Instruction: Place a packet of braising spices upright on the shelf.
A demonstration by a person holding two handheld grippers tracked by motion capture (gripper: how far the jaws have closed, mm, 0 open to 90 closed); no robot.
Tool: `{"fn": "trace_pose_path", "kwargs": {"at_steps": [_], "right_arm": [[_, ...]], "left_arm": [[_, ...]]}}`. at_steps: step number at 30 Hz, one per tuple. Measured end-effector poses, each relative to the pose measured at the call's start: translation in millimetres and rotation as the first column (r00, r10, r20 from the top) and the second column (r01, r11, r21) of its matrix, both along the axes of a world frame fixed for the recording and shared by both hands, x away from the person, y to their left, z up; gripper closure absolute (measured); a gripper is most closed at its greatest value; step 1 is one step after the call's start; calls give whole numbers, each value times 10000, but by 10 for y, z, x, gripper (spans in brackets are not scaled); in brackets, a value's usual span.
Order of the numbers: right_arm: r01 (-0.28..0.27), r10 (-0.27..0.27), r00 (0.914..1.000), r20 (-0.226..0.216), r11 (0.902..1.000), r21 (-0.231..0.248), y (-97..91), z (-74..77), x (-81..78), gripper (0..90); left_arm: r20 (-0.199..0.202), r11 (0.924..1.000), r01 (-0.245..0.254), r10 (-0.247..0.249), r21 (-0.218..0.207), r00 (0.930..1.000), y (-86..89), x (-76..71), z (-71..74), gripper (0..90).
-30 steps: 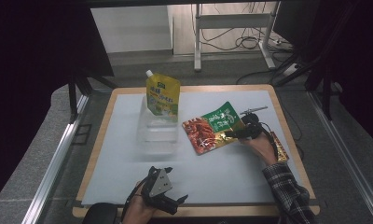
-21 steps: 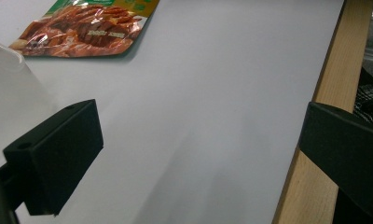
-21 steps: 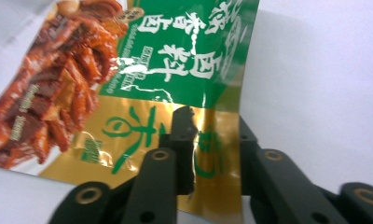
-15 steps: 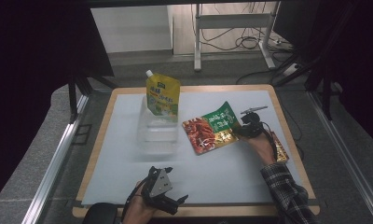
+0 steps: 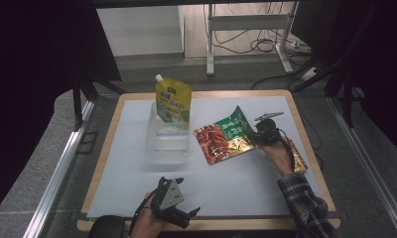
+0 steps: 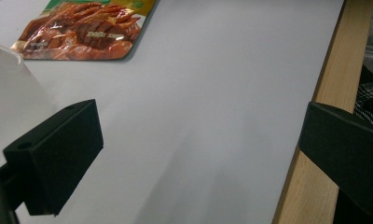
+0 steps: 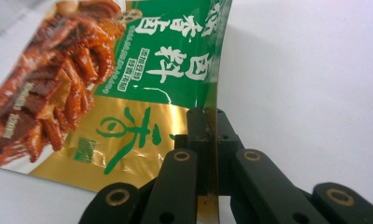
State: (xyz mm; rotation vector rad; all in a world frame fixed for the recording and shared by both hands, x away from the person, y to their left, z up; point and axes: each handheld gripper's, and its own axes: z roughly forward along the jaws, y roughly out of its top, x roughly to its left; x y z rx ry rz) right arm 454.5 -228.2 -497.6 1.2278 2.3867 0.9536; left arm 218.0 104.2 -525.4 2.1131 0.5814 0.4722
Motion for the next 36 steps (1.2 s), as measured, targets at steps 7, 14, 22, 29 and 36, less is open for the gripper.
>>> {"fn": "trace_pose_path", "kwargs": {"at_steps": [7, 14, 22, 29, 36], "right_arm": [[-250, 234, 9986, 471, 9991, 333, -12, 114, -38, 884], [-477, 431, 9941, 997, 9978, 452, 32, 263, -105, 884], [-705, 586, 9910, 1201, 9927, 976, 47, 427, -134, 884], [-872, 680, 9887, 1338, 9857, 1440, 87, 553, -169, 884], [-1092, 861, 9851, 1488, 9819, 1548, 177, 688, -203, 883]], "left_arm": [[43, 10000, -65, 65, 22, 10000, 5, 1, 2, 0], [50, 9999, -137, 137, -34, 9999, 9, 6, 3, 0], [95, 9999, -151, 151, 11, 9998, 18, 11, 8, 0], [114, 9998, -182, 182, -4, 9998, 20, 10, 10, 0], [130, 9999, -152, 152, -42, 9998, 20, 9, 14, 0]]}}
